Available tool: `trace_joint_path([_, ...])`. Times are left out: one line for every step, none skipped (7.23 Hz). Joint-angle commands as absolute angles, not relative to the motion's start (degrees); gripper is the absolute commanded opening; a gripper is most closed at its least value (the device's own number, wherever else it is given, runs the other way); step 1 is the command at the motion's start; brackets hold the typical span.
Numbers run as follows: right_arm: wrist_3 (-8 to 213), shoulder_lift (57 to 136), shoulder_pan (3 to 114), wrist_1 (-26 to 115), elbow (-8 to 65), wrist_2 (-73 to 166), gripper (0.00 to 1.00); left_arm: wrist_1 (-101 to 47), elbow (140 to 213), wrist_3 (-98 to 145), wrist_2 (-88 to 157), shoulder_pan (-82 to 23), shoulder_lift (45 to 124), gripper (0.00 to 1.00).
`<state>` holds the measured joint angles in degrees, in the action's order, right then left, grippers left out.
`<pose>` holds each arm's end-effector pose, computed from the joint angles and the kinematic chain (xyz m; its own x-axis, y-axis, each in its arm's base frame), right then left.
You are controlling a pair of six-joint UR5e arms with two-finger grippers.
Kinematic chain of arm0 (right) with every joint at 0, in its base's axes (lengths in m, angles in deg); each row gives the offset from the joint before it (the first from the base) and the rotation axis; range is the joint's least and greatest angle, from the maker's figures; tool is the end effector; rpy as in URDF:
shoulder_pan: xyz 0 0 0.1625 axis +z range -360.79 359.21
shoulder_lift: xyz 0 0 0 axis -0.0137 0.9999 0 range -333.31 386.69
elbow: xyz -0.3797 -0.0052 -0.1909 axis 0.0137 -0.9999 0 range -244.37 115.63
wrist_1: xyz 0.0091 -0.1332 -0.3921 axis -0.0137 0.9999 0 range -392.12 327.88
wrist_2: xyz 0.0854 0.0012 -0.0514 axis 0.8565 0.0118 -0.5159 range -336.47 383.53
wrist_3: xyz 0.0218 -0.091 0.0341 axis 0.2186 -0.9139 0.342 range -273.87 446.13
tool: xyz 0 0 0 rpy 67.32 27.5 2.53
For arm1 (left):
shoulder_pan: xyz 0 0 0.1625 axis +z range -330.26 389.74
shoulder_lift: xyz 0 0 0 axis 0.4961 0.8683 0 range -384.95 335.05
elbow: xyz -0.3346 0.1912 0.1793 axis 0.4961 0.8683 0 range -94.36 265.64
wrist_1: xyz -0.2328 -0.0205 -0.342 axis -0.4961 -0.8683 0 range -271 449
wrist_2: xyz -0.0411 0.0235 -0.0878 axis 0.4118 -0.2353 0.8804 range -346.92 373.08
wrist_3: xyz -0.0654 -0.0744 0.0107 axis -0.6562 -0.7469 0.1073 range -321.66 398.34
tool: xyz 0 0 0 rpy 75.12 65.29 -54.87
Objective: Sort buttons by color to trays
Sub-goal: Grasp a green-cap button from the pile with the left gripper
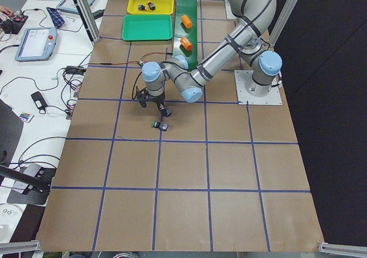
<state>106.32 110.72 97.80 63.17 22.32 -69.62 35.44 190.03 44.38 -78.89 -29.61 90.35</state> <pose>0.2069 -0.5150 0.4722 -0.9784 0.2034 0.0357 0.2010 0.9776 -0.0620 0.1827 -0.5629 0.1912 -0.9096 -0.4145 -0.0282 -0.4155 0.9076 0.0601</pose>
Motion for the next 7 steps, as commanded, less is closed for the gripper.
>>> trace_joint_path([101.80, 110.27, 97.04, 61.58, 22.64, -69.63, 1.00, 35.74, 191.37, 44.40, -78.85, -29.14, 90.71, 1.00])
trace_joint_path([99.33, 110.53, 96.95, 61.57, 23.08, -69.63, 1.00, 35.83, 191.46, 44.49, -78.94, -28.97, 91.06, 1.00])
trace_joint_path([97.31, 110.54, 96.77, 61.57, 23.25, -69.89, 1.00, 35.74, 191.55, 44.41, -78.86, -28.97, 91.07, 1.00])
trace_joint_path([96.68, 110.54, 96.51, 61.74, 23.26, -69.81, 1.00, 35.74, 191.55, 44.49, -78.85, -29.05, 91.07, 0.65])
trace_joint_path([96.59, 110.45, 96.42, 61.75, 23.34, -70.24, 1.00, 35.48, 191.64, 44.49, -78.77, -29.23, 90.54, 0.27])
trace_joint_path([96.24, 110.54, 95.72, 61.49, 23.34, -69.81, 1.00, 34.61, 191.64, 44.41, -77.11, -29.67, 89.23, 0.06])
trace_joint_path([93.36, 110.54, 95.28, 61.48, 23.34, -69.90, 1.00, 31.38, 191.55, 44.40, -76.75, -30.28, 87.31, 0.00])
